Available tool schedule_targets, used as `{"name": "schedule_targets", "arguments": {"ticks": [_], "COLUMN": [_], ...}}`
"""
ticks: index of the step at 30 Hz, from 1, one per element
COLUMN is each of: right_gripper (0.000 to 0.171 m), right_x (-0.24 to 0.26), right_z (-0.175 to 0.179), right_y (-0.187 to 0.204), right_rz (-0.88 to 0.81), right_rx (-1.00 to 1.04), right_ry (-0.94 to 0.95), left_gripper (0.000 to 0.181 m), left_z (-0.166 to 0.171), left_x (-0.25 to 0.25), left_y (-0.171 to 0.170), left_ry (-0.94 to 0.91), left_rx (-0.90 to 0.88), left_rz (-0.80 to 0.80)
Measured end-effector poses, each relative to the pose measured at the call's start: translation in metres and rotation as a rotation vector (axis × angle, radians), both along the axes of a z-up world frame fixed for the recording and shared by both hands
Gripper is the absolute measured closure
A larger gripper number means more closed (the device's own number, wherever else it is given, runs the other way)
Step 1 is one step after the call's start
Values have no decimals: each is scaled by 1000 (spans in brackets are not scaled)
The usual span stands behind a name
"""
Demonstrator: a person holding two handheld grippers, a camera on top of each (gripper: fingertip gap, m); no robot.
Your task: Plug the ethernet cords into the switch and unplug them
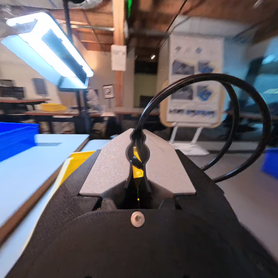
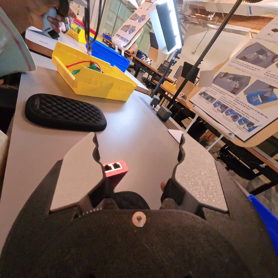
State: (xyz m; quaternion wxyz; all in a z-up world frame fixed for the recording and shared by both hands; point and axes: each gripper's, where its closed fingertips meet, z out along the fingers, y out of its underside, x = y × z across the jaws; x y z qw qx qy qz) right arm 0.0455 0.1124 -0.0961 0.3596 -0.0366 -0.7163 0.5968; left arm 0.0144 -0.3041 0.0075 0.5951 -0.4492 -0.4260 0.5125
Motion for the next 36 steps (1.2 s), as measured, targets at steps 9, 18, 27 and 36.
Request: {"name": "schedule_targets", "arguments": {"ticks": [9, 18, 27, 36], "right_gripper": [100, 121, 144, 158], "right_x": [37, 69, 65, 55], "right_z": [51, 46, 46, 44], "right_y": [-68, -156, -159, -135], "right_rz": [84, 446, 456, 390], "right_rx": [-80, -377, -397, -300], "right_ry": [159, -439, -444, -343], "left_gripper": [175, 175, 175, 162], "left_z": [13, 29, 29, 16], "left_x": [11, 45, 66, 83], "left_y": [116, 166, 194, 210], "left_ry": [243, 624, 721, 701], "left_rx": [658, 669, 510, 375], "left_rz": [-744, -847, -797, -975]}}
